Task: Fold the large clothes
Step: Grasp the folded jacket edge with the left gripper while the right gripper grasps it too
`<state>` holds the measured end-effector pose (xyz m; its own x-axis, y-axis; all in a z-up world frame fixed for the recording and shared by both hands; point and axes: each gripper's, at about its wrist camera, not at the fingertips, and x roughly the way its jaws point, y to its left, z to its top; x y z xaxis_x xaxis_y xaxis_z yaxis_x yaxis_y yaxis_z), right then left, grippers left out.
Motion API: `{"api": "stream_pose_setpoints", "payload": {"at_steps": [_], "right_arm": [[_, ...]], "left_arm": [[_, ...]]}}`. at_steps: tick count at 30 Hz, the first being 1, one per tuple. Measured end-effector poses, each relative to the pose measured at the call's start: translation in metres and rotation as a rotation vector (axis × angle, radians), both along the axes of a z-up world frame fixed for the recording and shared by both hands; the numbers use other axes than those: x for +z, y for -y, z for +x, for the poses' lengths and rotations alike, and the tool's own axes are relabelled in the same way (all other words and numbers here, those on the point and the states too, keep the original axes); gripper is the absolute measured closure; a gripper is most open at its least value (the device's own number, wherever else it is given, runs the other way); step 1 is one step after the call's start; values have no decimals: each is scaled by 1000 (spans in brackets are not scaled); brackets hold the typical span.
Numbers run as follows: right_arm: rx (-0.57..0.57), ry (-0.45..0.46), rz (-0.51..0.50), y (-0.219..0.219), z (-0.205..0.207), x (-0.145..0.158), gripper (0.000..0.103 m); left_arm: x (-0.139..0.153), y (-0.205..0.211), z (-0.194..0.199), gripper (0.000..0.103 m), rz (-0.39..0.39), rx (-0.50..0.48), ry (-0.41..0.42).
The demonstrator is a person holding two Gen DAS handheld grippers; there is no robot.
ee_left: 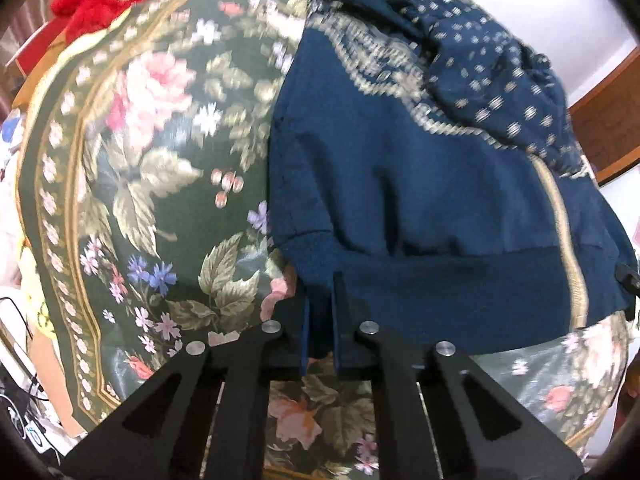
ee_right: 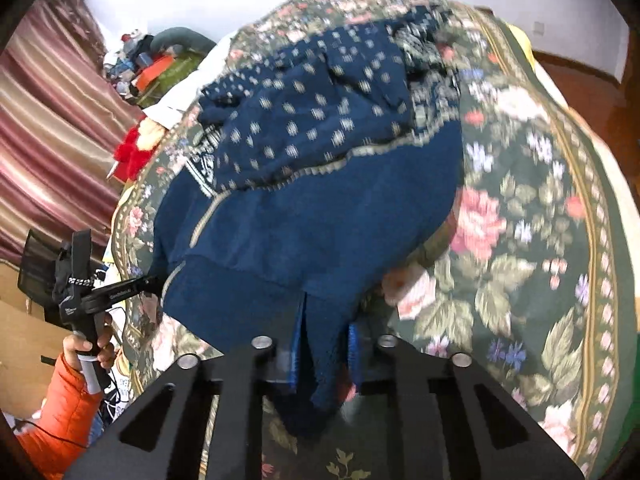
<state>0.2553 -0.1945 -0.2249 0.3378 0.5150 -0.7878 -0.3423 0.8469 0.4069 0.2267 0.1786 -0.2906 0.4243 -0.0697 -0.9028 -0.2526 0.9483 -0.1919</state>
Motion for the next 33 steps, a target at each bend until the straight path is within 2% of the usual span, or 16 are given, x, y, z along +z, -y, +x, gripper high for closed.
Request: {"api": "stream_pose_setpoints", "payload": {"at_steps": [4, 10, 15, 19, 22, 25, 28, 33], "right_arm": [[-1, 58, 23, 0, 8, 19, 90], [-24, 141, 59, 1, 35, 52, 90], [-68, 209, 83, 3, 71, 77, 92], [-122, 216, 108, 4, 121, 87, 93], [-167, 222, 94, 1, 165, 86, 93], [-226, 209, 84, -3, 216, 79, 93], [-262, 190, 68, -9, 262, 65, 93], [-273, 158, 3, -31, 328, 29, 93]], "left_arm": [[38, 3, -4, 96, -3, -30, 94], [102, 10, 12, 96, -4, -92, 250], [148, 12, 52, 96, -37, -94, 355], [171, 2, 103, 96, 24, -54, 412], [177, -12, 141, 96, 58, -14, 424], [171, -28, 189, 96, 125, 40, 425], [154, -48, 232, 96, 127, 86, 392], [98, -66, 302, 96, 173, 118, 283]]}}
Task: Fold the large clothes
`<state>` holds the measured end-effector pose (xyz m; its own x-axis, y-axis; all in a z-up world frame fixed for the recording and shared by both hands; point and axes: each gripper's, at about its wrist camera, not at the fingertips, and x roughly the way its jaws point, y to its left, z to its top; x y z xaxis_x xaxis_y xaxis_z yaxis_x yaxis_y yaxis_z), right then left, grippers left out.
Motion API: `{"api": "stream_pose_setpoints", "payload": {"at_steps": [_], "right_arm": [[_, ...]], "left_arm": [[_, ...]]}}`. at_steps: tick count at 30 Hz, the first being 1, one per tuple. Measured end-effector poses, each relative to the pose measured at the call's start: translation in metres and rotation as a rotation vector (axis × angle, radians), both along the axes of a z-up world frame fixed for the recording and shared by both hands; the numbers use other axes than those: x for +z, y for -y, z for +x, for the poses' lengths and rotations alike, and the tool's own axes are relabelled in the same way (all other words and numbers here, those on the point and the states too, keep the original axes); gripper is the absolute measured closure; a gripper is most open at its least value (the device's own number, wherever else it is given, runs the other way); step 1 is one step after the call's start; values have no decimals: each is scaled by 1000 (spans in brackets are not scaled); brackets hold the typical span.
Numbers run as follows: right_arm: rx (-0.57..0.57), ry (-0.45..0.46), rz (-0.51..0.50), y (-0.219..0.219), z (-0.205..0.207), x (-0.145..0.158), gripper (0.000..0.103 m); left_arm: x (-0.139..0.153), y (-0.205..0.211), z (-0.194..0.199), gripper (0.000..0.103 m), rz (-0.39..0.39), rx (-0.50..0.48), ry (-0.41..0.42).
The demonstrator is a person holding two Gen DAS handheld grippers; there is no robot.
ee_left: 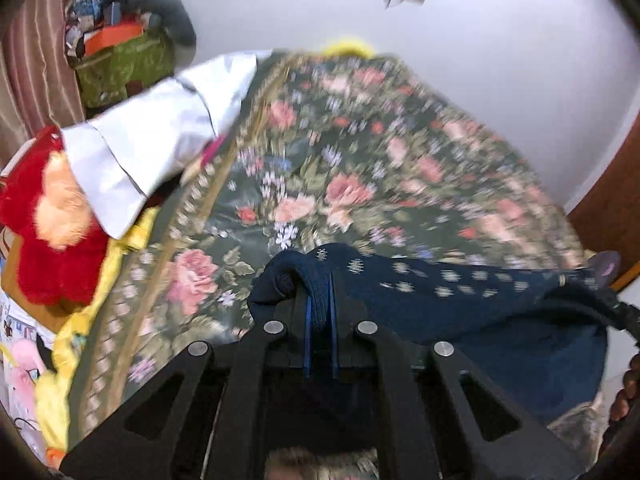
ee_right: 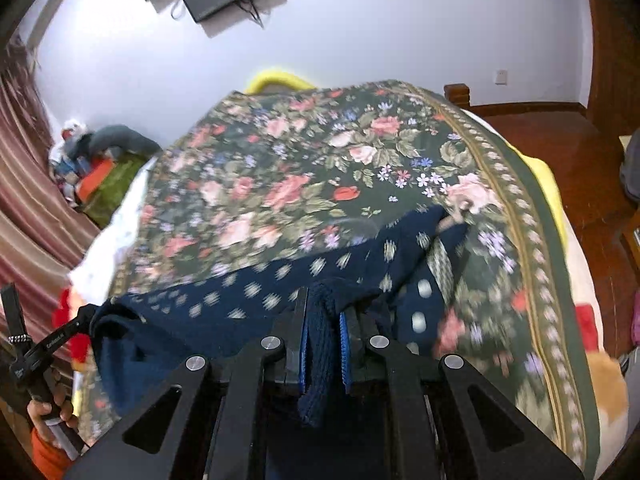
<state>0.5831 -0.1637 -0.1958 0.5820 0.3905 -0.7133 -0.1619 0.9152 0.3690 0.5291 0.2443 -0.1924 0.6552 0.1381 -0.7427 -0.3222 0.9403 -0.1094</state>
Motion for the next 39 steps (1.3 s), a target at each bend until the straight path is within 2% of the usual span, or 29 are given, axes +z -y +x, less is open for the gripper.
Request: {"api": "stream_pose_setpoints", "payload": {"at_steps": [3, 6, 10, 12, 16, 19, 21, 22, 23, 25, 26, 29, 31, 33, 35, 37, 39], "right_arm": [[21, -18, -20, -3, 19, -19, 93], [83, -8, -24, 2, 24, -23, 93], [145, -4, -36, 12, 20, -19, 93], [142, -23, 5, 23, 19, -14, 93], [110, -64, 124, 47, 19, -4, 93], [68, -35, 91, 54, 15, 10, 93], [-59, 10, -52, 63, 13, 22, 92], [-111, 26, -81, 75, 14, 28, 92], [-128, 16, -48, 84, 15, 30, 92], [-137, -5, 13, 100, 12, 33, 92], [-114, 0, 11, 102, 9, 35, 92], [-31, 28, -71, 86, -7, 40, 92], [37, 54, -133, 64, -22, 43, 92], [94, 83, -162, 47, -38, 44, 92], [167, 114, -193, 20, -55, 46, 92], [232, 134, -231, -6, -67, 43, 92], [288, 157, -288, -33, -79, 33, 92]], "left_arm": [[-27, -9, 20, 96, -15, 22, -39], [-40, -13, 26, 95, -10, 14, -43], [-41, -7, 29, 91, 66, -17, -73], [-40, -5, 31, 91, 87, -25, -93], [-32, -5, 34, 90, 73, -28, -113], [-23, -3, 37, 85, 84, -46, -126], [-16, 1, 40, 85, 153, -28, -151], [-11, 1, 40, 80, 186, -13, -154], [-7, 0, 41, 69, 206, 0, -152], [6, -1, 37, 59, 228, 13, -128], [16, -2, 32, 57, 233, 4, -96], [40, -2, 18, 44, 236, 7, -32], [53, 5, 3, 42, 239, -18, 24], [58, 17, -7, 39, 252, -56, 30], [54, 34, -17, 37, 253, -119, 21], [41, 55, -27, 36, 242, -201, 0], [26, 71, -32, 36, 224, -241, -20]]}}
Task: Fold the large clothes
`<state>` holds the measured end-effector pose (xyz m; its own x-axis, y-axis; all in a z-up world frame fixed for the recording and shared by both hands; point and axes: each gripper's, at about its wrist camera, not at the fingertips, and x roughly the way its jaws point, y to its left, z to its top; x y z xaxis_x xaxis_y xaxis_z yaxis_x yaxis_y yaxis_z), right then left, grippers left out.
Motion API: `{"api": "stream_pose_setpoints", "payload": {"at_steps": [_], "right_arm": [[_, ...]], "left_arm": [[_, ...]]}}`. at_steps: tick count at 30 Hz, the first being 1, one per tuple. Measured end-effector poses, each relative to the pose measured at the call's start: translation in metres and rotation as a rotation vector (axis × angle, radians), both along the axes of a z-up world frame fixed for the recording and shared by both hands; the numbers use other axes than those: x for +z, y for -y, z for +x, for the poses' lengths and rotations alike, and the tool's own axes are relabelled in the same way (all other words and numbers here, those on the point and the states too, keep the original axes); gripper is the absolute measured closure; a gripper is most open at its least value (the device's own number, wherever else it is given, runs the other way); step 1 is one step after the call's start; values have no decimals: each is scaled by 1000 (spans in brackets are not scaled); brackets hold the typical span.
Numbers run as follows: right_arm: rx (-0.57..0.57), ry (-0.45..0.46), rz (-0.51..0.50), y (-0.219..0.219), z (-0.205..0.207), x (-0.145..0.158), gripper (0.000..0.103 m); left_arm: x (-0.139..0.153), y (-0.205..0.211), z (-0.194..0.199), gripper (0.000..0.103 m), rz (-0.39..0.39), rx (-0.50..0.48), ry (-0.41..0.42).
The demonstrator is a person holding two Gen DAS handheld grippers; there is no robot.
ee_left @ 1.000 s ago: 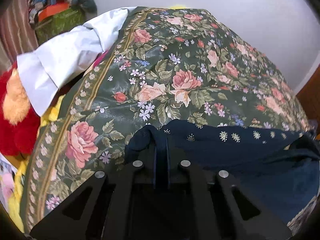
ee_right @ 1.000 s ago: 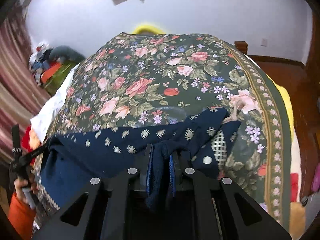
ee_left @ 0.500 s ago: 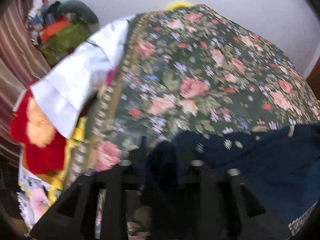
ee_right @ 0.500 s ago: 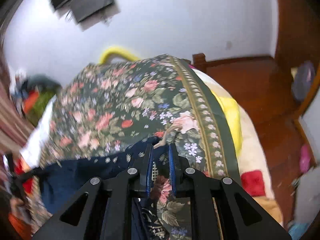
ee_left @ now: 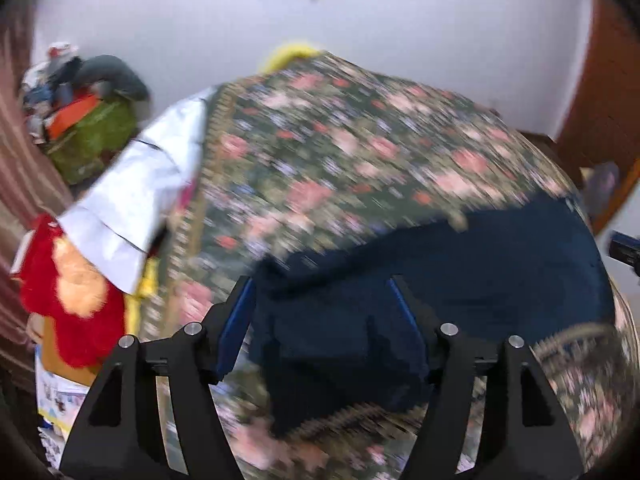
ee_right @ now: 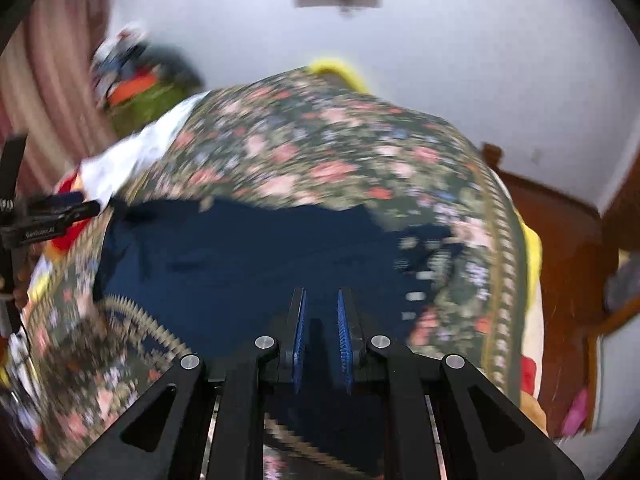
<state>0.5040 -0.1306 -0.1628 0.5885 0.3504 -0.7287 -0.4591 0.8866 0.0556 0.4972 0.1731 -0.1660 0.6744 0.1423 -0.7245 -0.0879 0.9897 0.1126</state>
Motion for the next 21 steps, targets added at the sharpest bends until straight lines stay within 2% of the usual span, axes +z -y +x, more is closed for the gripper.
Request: {"api": "stream_pose_setpoints", "payload": {"at_steps": [3, 4, 5, 7, 10, 13, 15, 18, 19, 20, 21], "right_arm": [[32, 14, -118, -31, -6, -22, 92], [18, 25, -191, -42, -5, -34, 92], [7, 30, -239, -47, -3, -43, 92], [-14, 39, -326, -55, 3, -60, 92], [-49, 78, -386, -54, 7, -71, 92], [-112, 103, -432, -44, 16, -74, 92], [-132, 104, -433, -39, 20, -71, 91], [-178, 132, -466, -34, 23, -71, 60], [-199, 154, -488, -31, 24, -71, 35], [-207, 168, -489, -27, 25, -71, 23], [-209, 158, -462, -20, 28, -71, 21]], "left_arm": [[-27, 21, -5, 36, -65, -57, -51], [-36, 27, -5, 36, -82, -72, -70], [-47, 36, -3, 36, -88, -82, -91], [-60, 46, 2, 36, -50, -80, -102], [-82, 53, 16, 31, 12, -57, -126], [-92, 46, 18, 24, -15, -36, -127], [-92, 41, 15, 23, -25, -37, -112], [-82, 28, 13, 23, 5, -20, -96], [-76, 18, 14, 23, 38, 18, -76], [-71, 8, 17, 23, 62, 49, -67], [-68, -3, 21, 23, 78, 82, -65]]}}
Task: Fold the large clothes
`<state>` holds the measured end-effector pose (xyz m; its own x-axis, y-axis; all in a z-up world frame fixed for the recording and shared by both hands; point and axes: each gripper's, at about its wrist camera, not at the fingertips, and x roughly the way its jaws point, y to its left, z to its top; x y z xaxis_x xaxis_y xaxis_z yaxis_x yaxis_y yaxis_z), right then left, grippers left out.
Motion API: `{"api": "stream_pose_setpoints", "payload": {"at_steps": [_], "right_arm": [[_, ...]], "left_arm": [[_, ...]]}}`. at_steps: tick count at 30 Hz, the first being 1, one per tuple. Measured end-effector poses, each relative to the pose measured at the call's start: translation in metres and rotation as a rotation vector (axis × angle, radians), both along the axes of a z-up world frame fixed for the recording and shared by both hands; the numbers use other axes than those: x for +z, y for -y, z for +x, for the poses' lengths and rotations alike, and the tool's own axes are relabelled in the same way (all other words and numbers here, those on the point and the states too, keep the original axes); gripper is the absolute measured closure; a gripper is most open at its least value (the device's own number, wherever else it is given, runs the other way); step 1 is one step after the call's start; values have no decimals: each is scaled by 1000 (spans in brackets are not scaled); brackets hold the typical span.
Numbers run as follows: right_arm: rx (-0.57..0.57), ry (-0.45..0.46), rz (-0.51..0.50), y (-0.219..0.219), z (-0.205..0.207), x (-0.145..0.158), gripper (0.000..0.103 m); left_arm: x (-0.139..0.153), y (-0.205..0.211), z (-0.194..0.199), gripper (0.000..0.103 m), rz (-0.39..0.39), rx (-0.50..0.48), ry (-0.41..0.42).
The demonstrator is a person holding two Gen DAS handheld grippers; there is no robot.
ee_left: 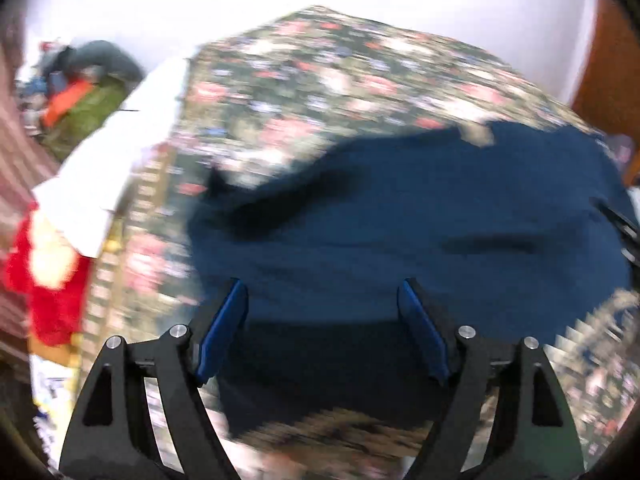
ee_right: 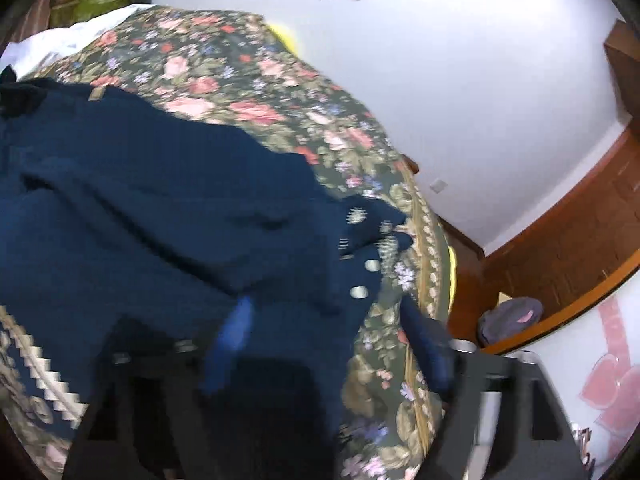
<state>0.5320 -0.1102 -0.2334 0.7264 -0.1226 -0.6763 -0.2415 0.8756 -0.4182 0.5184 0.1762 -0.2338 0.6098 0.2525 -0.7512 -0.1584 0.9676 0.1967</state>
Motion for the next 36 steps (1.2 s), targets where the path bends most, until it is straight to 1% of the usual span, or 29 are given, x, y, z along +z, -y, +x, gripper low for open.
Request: {"api": "stream_pose_setpoints", "payload": {"at_steps": [1, 2, 4, 6, 7, 8, 9, 10, 11, 13, 14, 17, 20, 22, 23, 26, 27, 29, 32, 36], "right_arm": [[-4, -38, 70, 11, 5, 1, 19], [-14, -66, 120, 19, 10, 1, 16], [-29, -103, 199, 33, 15, 1, 10], [-38, -112, 232, 41, 16, -1, 6], [-41, -114, 243, 43, 16, -2, 4], [-41, -117, 258, 45, 15, -2, 3], [-40, -116, 269, 47, 14, -1, 3], [-41, -113, 273, 48, 12, 0, 3], [-40, -112, 275, 48, 10, 1, 3], [-40, -108, 275, 49, 7, 7, 3], [-36, -103, 279, 48, 5, 10, 3], [-3, -75, 316, 45, -5, 28, 3], [51, -48, 364, 36, -19, 51, 3], [88, -41, 399, 26, -29, 64, 3], [104, -42, 412, 20, -33, 68, 3], [158, -61, 430, -2, -45, 76, 3], [177, -68, 424, -11, -49, 76, 3], [206, -82, 396, -28, -55, 71, 3], [237, -124, 333, -53, -58, 52, 3], [228, -202, 268, -68, -48, 20, 3]], "left_arm": [[2, -11, 4, 23, 7, 29, -4], [4, -27, 12, 23, 18, 74, -15], [7, -56, 25, 25, 52, 154, -24], [11, -78, 35, 25, 73, 210, -30], [14, -90, 39, 25, 49, 231, -29], [16, -98, 40, 25, 11, 235, -27], [20, -107, 41, 25, -43, 242, -21], [25, -114, 41, 25, -77, 261, -5], [27, -116, 41, 24, -81, 276, 9], [39, -122, 35, 25, -36, 349, 51], [44, -122, 31, 25, -35, 361, 60], [54, -119, 11, 25, -58, 317, 86], [60, -105, -17, 25, -92, 235, 107], [62, -97, -34, 25, -141, 189, 127], [62, -91, -48, 25, -185, 165, 137], [57, -80, -69, 24, -285, 138, 137], [52, -77, -77, 24, -332, 135, 133], [40, -72, -90, 24, -423, 136, 112], [15, -64, -96, 23, -549, 116, 28], [-21, -53, -103, 23, -662, 136, -42]]}}
